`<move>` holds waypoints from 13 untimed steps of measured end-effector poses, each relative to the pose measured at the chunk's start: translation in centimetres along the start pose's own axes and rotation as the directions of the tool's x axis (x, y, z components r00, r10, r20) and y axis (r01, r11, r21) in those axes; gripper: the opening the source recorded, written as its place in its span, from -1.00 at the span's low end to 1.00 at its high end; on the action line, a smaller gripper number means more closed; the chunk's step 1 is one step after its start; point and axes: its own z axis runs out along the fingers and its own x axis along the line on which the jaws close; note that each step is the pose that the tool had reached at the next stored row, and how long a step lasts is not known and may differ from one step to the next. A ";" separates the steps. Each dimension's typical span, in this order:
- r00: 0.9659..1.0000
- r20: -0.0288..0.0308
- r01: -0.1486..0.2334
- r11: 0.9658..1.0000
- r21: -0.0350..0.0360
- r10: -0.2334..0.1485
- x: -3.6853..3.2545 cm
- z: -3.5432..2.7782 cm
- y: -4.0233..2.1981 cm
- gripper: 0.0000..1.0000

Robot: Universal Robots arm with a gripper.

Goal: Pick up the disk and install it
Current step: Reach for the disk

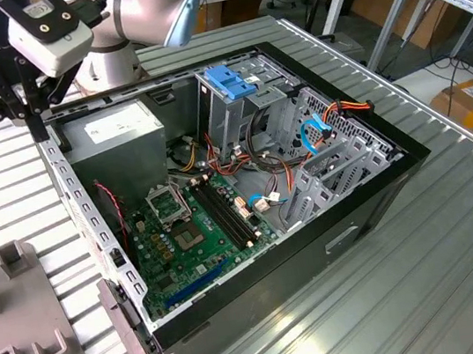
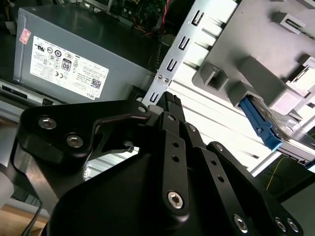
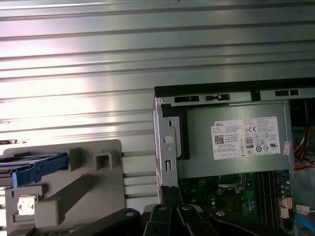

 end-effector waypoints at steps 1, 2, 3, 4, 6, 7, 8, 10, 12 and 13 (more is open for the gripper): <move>1.000 0.000 0.000 1.000 0.000 0.000 0.37 -0.01 -0.03 -0.79; 1.000 0.000 0.000 1.000 0.000 0.000 0.59 -0.02 -0.04 -0.79; 1.000 0.000 0.000 1.000 0.000 0.000 0.74 -0.02 -0.06 -0.79; 1.000 0.000 0.000 1.000 0.000 0.000 0.93 -0.02 -0.07 -0.79; 1.000 0.000 0.000 1.000 0.000 0.000 1.40 -0.04 -0.10 -0.79; 1.000 0.000 0.000 1.000 0.000 0.000 1.75 -0.04 -0.13 -0.79; 1.000 0.000 0.000 1.000 0.000 0.000 1.93 -0.05 -0.14 -0.79; 1.000 0.000 0.000 1.000 0.000 0.000 2.54 -0.07 -0.19 -0.79; 1.000 0.000 0.000 1.000 0.000 0.000 3.03 -0.08 -0.23 -0.79; 1.000 0.000 0.000 1.000 0.000 0.000 3.21 -0.08 -0.24 -0.79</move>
